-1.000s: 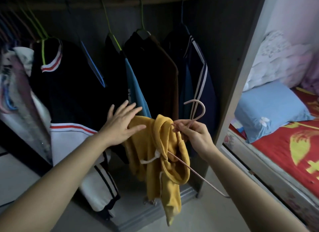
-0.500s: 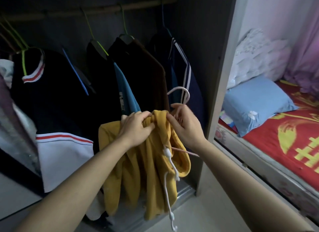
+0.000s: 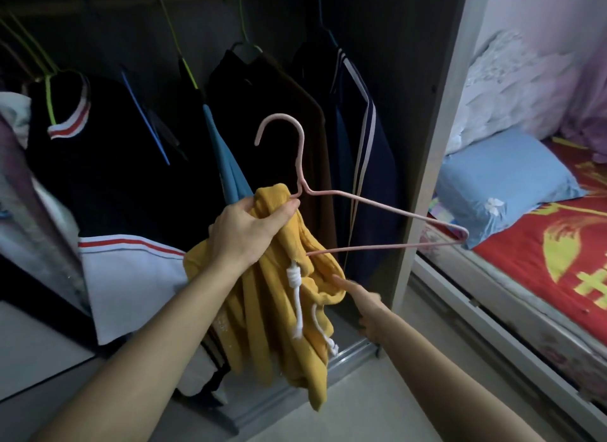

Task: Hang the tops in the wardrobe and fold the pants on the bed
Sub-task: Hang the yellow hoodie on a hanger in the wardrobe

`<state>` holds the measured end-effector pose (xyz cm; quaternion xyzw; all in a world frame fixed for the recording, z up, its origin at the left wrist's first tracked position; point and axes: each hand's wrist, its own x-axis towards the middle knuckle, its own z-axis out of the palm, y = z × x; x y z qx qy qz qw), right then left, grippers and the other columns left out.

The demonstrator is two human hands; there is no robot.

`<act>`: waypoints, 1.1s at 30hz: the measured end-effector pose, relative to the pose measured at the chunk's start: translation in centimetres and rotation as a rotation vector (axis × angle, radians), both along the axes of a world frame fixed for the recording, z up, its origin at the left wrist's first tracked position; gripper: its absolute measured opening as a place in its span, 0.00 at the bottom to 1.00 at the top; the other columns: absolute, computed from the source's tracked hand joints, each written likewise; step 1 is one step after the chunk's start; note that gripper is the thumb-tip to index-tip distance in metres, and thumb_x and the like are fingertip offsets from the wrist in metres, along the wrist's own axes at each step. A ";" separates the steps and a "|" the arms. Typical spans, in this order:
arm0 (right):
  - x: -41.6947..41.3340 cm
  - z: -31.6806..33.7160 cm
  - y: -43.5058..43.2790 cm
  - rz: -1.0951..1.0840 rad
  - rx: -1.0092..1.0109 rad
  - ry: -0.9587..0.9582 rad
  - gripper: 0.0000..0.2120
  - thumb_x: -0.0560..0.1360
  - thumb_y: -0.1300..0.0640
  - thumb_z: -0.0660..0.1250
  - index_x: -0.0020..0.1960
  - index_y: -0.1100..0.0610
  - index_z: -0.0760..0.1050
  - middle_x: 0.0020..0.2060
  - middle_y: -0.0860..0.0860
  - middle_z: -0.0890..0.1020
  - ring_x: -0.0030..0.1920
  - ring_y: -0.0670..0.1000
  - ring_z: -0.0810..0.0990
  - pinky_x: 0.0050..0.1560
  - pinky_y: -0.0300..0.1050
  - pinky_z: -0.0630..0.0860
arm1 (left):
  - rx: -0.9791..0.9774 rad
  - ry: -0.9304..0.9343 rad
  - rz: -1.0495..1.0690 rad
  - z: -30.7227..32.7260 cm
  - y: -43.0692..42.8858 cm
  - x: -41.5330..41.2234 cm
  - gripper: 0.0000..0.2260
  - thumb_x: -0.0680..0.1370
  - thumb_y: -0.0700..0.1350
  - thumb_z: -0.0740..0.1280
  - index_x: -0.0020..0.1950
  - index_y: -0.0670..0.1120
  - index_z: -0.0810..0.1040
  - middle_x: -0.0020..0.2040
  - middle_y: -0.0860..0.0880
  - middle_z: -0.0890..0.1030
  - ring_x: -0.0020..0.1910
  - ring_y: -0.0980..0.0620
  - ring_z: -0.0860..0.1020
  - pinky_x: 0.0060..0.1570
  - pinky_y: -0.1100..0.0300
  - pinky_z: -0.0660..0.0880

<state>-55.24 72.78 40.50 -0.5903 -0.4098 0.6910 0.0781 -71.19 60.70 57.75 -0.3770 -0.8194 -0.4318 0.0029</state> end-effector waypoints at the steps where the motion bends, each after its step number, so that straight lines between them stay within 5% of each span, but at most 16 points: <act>1: -0.1 0.0 -0.3 0.053 -0.097 0.100 0.57 0.56 0.35 0.81 0.76 0.57 0.60 0.70 0.59 0.72 0.67 0.63 0.73 0.63 0.60 0.74 | 0.007 -0.008 -0.005 -0.2 -0.2 0.3 0.22 0.69 0.72 0.66 0.43 0.54 0.81 0.39 0.56 0.82 0.43 0.55 0.80 0.50 0.49 0.80; 4: -0.4 -0.3 -0.7 0.138 -0.107 0.208 0.36 0.63 0.51 0.82 0.65 0.60 0.73 0.54 0.59 0.84 0.54 0.59 0.84 0.56 0.56 0.81 | 0.009 -0.034 -0.010 -1.1 -1.1 0.8 0.19 0.70 0.67 0.67 0.42 0.52 0.81 0.38 0.56 0.81 0.40 0.57 0.79 0.45 0.54 0.79; 8: -0.4 0.1 -0.2 0.072 -0.215 0.291 0.13 0.70 0.65 0.65 0.55 0.61 0.74 0.38 0.57 0.80 0.36 0.53 0.81 0.39 0.46 0.81 | -0.012 -0.071 0.011 -2.0 -2.4 0.4 0.17 0.68 0.64 0.66 0.40 0.51 0.79 0.36 0.54 0.80 0.38 0.56 0.78 0.39 0.60 0.74; 14: 1.0 1.6 2.1 -0.299 -0.083 0.480 0.15 0.75 0.58 0.71 0.61 0.60 0.78 0.51 0.61 0.85 0.48 0.60 0.86 0.46 0.56 0.84 | -0.109 -0.079 0.084 -5.5 -4.8 -2.7 0.13 0.67 0.59 0.66 0.44 0.52 0.76 0.39 0.55 0.78 0.40 0.55 0.76 0.40 0.57 0.71; 19: 1.6 4.2 2.8 -0.559 -0.009 0.578 0.08 0.78 0.58 0.65 0.55 0.57 0.79 0.45 0.57 0.83 0.44 0.55 0.83 0.34 0.47 0.81 | -0.160 -0.139 0.074 -7.4 -6.0 -4.1 0.11 0.71 0.53 0.70 0.47 0.52 0.72 0.42 0.52 0.77 0.42 0.51 0.77 0.39 0.55 0.73; 24: 2.1 5.6 2.1 -0.495 -0.101 0.844 0.12 0.72 0.47 0.62 0.42 0.56 0.75 0.37 0.55 0.78 0.39 0.55 0.80 0.42 0.48 0.80 | -0.178 -0.134 0.069 -7.3 -6.3 -5.1 0.13 0.67 0.58 0.66 0.46 0.53 0.71 0.41 0.52 0.78 0.41 0.51 0.77 0.44 0.50 0.77; 27: 2.3 5.7 2.4 -0.316 0.052 0.684 0.21 0.75 0.40 0.65 0.51 0.58 0.78 0.41 0.58 0.83 0.43 0.58 0.84 0.45 0.51 0.82 | -0.189 -0.149 0.059 -7.3 -6.2 -4.5 0.16 0.67 0.58 0.65 0.50 0.52 0.71 0.43 0.52 0.77 0.42 0.50 0.77 0.41 0.54 0.76; 33: 3.2 5.2 3.5 -0.307 0.328 0.497 0.11 0.77 0.49 0.69 0.54 0.55 0.77 0.43 0.57 0.80 0.42 0.55 0.82 0.46 0.49 0.82 | -0.106 -0.200 -0.027 -6.6 -5.5 -3.4 0.20 0.68 0.58 0.65 0.59 0.57 0.72 0.48 0.57 0.77 0.46 0.56 0.76 0.43 0.56 0.74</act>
